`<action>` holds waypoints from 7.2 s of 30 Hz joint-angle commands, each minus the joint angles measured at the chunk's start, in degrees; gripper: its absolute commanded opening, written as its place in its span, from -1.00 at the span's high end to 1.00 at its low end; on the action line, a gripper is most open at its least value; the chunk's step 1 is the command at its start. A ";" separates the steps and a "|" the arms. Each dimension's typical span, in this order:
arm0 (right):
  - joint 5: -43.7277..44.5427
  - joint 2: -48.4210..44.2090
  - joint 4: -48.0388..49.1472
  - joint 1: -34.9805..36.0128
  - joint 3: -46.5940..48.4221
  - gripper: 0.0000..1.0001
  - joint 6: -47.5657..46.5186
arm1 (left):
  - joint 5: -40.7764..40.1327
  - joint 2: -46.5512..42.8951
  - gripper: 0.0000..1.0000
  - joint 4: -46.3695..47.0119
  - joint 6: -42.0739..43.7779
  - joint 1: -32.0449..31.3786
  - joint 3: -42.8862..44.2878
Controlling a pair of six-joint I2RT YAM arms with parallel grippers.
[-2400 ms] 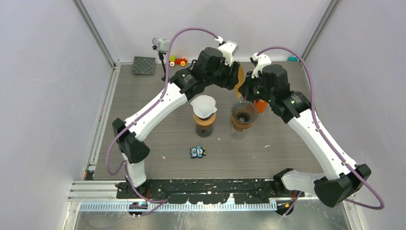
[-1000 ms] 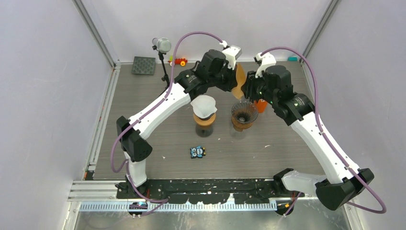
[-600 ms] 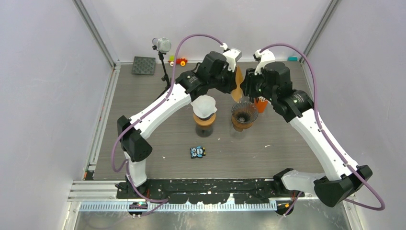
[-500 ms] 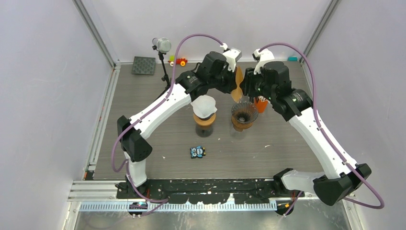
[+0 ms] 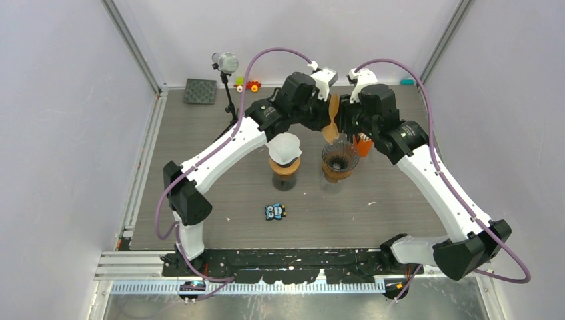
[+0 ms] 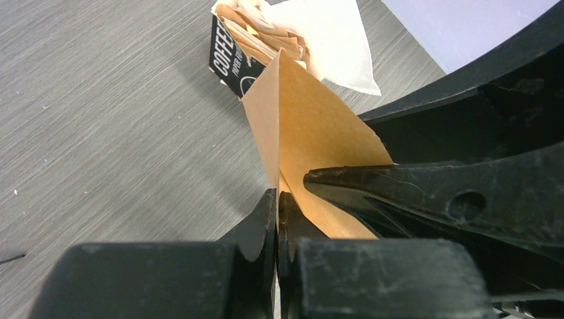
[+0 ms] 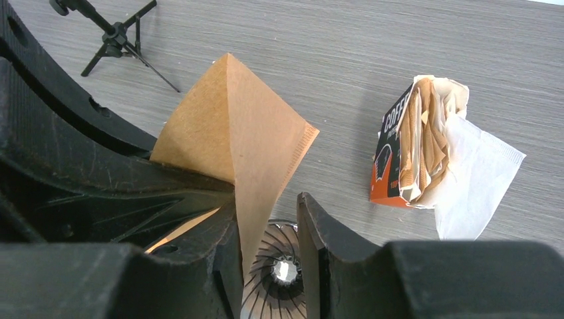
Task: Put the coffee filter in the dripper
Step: Place the coffee filter in the coffee dripper.
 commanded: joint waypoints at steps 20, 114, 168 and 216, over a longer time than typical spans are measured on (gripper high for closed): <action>-0.64 -1.37 0.36 0.50 2.24 0.86 -1.37 | -3.59 -4.67 1.00 1.81 6.44 -0.24 -0.57; -12.56 -12.38 -1.29 -1.19 1.17 -0.10 -13.78 | 10.13 -12.64 1.00 -2.42 19.02 -0.07 -4.39; -23.63 -12.30 -1.25 -1.13 0.32 -0.06 -23.92 | 17.31 -13.10 1.00 -12.62 29.05 -2.09 -3.97; -21.67 -12.79 -4.61 -1.16 0.55 0.12 -28.94 | 18.75 -14.33 1.00 -13.19 29.92 -2.09 -5.13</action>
